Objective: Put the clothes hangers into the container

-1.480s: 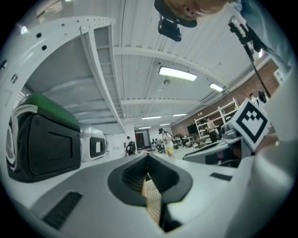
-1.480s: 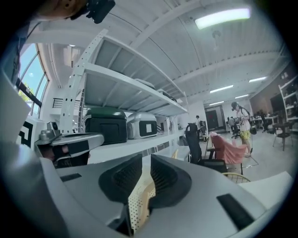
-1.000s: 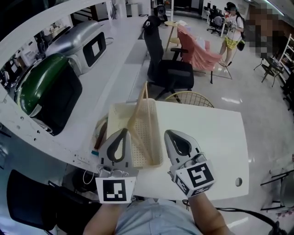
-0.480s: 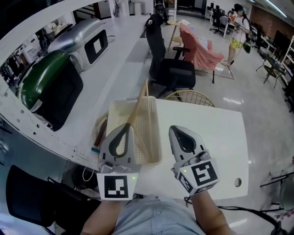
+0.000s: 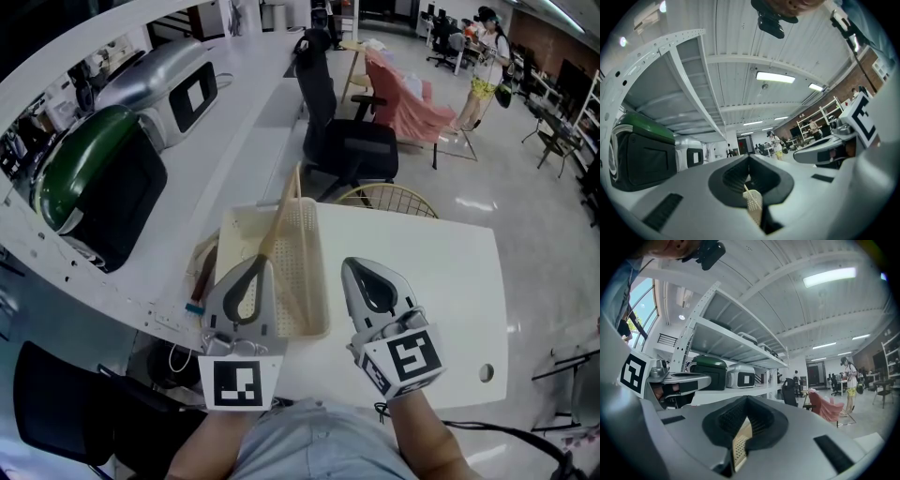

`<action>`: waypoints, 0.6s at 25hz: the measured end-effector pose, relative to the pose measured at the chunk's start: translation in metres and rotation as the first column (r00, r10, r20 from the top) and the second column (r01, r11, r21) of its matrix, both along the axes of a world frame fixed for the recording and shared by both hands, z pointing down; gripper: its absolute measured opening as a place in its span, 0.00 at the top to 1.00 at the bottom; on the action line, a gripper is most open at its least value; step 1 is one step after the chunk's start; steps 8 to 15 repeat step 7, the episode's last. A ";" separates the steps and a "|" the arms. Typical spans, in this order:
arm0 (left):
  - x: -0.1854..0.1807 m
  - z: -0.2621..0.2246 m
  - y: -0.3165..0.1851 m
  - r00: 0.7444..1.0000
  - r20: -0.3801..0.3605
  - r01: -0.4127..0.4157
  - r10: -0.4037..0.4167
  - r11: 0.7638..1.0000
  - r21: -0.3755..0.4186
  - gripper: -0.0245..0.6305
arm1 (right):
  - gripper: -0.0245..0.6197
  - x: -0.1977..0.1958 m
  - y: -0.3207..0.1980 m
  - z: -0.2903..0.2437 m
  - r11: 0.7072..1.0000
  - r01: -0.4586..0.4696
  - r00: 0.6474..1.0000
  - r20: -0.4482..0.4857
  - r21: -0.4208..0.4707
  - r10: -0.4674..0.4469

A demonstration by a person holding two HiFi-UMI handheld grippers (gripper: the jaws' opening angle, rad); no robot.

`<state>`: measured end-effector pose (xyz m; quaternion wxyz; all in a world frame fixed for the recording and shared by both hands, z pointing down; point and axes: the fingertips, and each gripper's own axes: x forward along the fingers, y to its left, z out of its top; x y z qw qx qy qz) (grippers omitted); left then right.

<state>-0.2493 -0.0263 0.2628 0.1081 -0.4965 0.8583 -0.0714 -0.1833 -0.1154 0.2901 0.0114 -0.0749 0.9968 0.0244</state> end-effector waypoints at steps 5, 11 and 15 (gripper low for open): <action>-0.002 0.004 -0.003 1.000 -0.004 -0.002 0.002 1.000 -0.015 0.94 | 0.95 -0.003 -0.002 0.002 1.000 -0.001 1.000 -0.003 -0.001 0.001; -0.003 0.005 -0.004 1.000 -0.010 -0.003 0.003 1.000 -0.014 0.94 | 0.95 -0.004 -0.003 0.003 1.000 -0.001 1.000 -0.004 -0.002 0.001; -0.003 0.005 -0.004 1.000 -0.010 -0.003 0.003 1.000 -0.014 0.94 | 0.95 -0.004 -0.003 0.003 1.000 -0.001 1.000 -0.004 -0.002 0.001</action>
